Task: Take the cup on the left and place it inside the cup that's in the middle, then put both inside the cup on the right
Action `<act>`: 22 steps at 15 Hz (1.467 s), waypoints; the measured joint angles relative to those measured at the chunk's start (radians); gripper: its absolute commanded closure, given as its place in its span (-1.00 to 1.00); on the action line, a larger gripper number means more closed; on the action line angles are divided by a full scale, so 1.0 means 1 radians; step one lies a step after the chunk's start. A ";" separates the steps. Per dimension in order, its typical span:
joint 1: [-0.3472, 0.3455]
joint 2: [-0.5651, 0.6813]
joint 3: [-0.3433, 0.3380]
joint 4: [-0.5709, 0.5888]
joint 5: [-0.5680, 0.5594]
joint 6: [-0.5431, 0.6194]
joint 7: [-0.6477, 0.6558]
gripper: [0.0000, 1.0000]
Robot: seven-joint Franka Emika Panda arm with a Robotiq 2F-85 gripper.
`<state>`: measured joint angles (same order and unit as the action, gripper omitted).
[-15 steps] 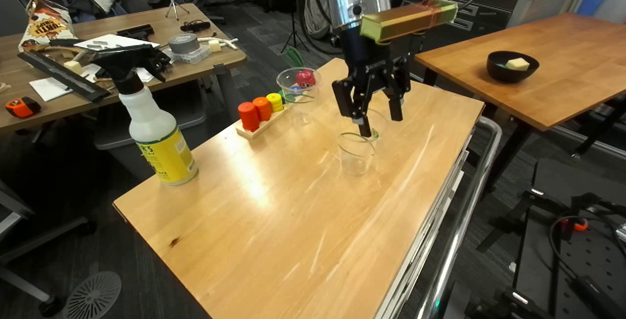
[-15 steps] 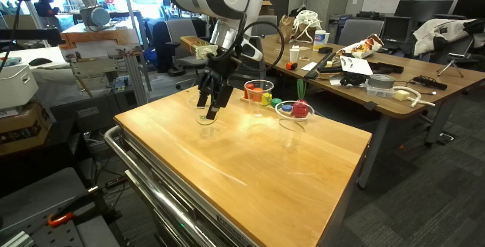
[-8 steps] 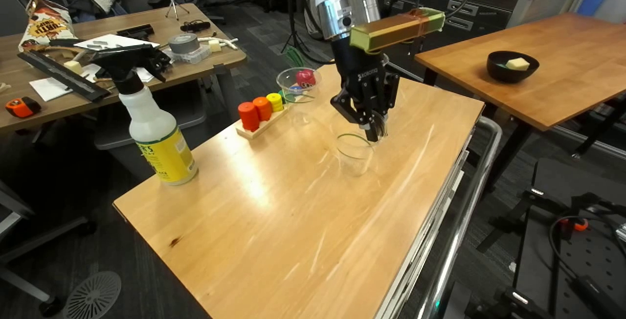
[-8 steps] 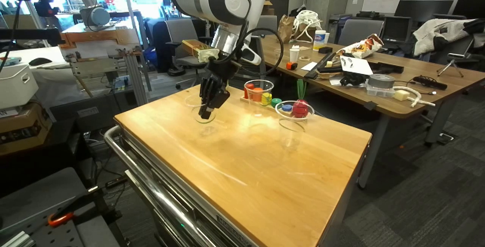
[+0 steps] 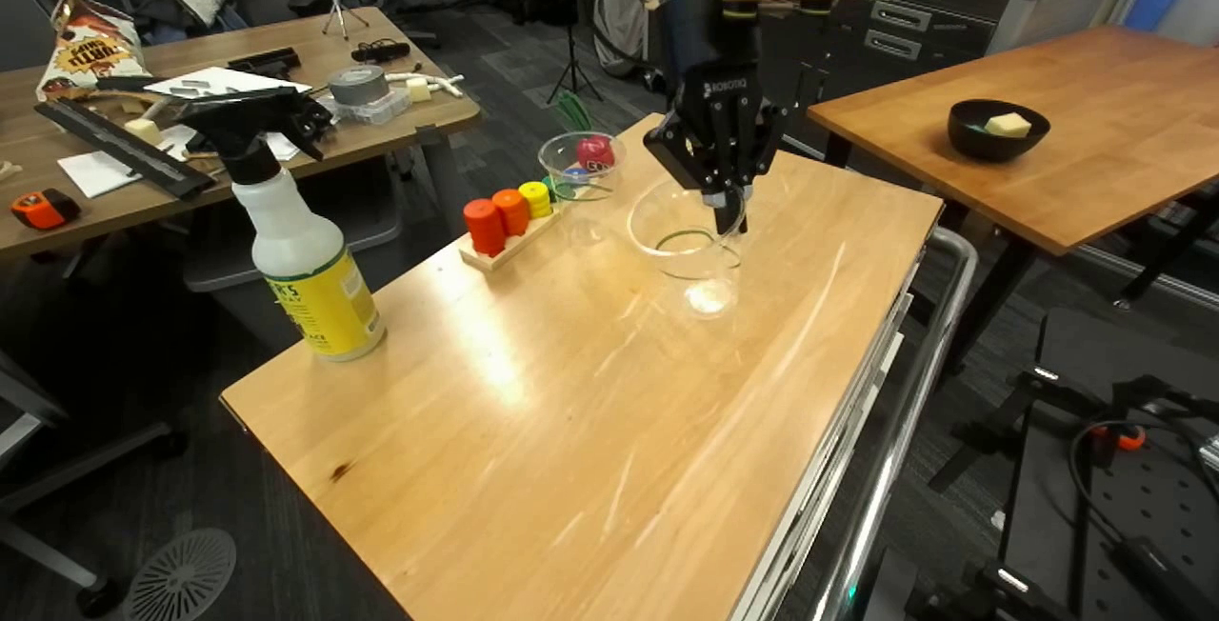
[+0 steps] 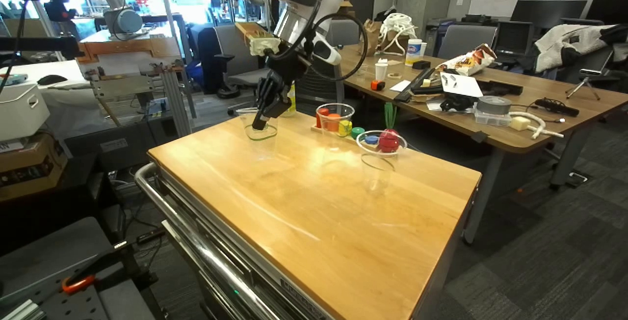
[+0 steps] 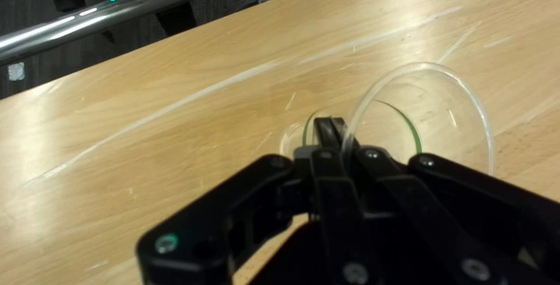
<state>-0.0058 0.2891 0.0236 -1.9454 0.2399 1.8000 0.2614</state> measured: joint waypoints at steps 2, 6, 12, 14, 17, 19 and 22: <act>-0.014 -0.034 -0.002 0.004 0.067 -0.026 -0.026 0.98; -0.049 -0.127 -0.022 0.041 0.211 -0.047 -0.057 0.98; -0.090 -0.116 -0.081 0.188 0.336 0.009 -0.054 0.98; -0.098 -0.062 -0.088 0.245 0.344 0.017 -0.051 0.98; -0.106 0.046 -0.089 0.336 0.344 0.016 -0.041 0.98; -0.108 0.116 -0.088 0.389 0.344 0.011 -0.039 0.98; -0.108 0.204 -0.085 0.454 0.336 0.003 -0.030 0.98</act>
<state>-0.1137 0.4931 -0.0617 -1.4918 0.5760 1.8034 0.2316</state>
